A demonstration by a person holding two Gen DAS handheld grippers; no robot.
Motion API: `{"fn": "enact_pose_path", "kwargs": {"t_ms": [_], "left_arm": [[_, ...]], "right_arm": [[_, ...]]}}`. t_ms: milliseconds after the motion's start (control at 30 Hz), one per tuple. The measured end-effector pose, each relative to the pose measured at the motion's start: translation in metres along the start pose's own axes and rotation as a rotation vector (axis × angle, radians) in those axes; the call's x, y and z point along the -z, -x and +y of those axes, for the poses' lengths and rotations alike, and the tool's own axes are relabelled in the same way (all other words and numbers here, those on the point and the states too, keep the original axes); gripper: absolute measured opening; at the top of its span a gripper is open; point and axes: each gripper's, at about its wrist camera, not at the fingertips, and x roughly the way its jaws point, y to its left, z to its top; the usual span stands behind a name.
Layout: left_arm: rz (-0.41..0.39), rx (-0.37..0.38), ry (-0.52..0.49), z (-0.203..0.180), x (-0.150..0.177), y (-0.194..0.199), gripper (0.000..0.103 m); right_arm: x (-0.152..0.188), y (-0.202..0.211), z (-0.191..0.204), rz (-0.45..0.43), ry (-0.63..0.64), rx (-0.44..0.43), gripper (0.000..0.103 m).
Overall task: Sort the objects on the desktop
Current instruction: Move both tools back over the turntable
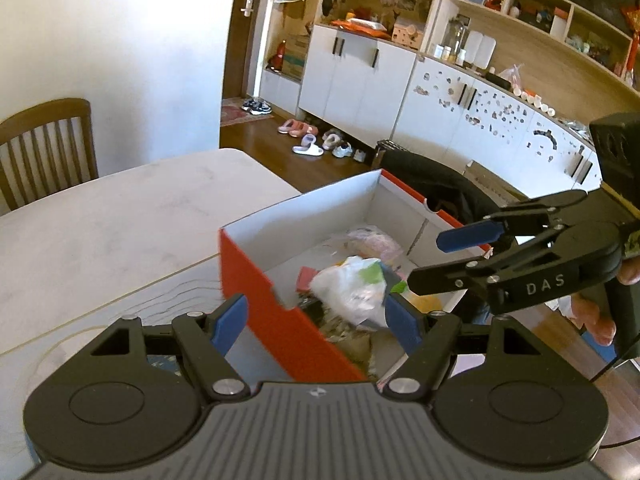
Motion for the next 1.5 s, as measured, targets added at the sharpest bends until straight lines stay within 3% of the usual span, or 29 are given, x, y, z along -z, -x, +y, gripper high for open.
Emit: {"fn": "enact_pose_path", "kwargs": {"t_ms": [233, 367, 467, 633, 733, 800, 900, 1500], "left_arm": [[-0.017, -0.01, -0.004, 0.026, 0.013, 0.028, 0.075], [-0.03, -0.021, -0.013, 0.041, 0.023, 0.044, 0.075], [-0.033, -0.026, -0.006, 0.057, 0.032, 0.055, 0.084], [-0.03, -0.047, -0.004, 0.082, 0.051, 0.071, 0.086], [-0.032, -0.053, 0.004, 0.099, 0.064, 0.081, 0.091], [-0.035, -0.062, 0.008, 0.109, 0.071, 0.086, 0.099], [-0.036, -0.072, 0.014, 0.124, 0.082, 0.094, 0.102], [0.044, -0.114, 0.009, 0.192, 0.14, 0.07, 0.102]], "right_arm": [[0.002, 0.0, 0.041, -0.015, 0.015, 0.005, 0.067], [0.006, -0.003, 0.065, -0.029, 0.025, 0.006, 0.076], [0.01, -0.01, 0.087, -0.033, 0.044, 0.004, 0.077], [0.015, -0.022, 0.118, -0.045, 0.065, -0.008, 0.079], [0.017, -0.029, 0.132, -0.057, 0.061, -0.008, 0.088], [0.02, -0.035, 0.141, -0.058, 0.06, -0.018, 0.089], [0.023, -0.045, 0.152, -0.058, 0.062, -0.023, 0.09], [0.026, -0.116, 0.195, -0.013, 0.14, -0.053, 0.099]]}}
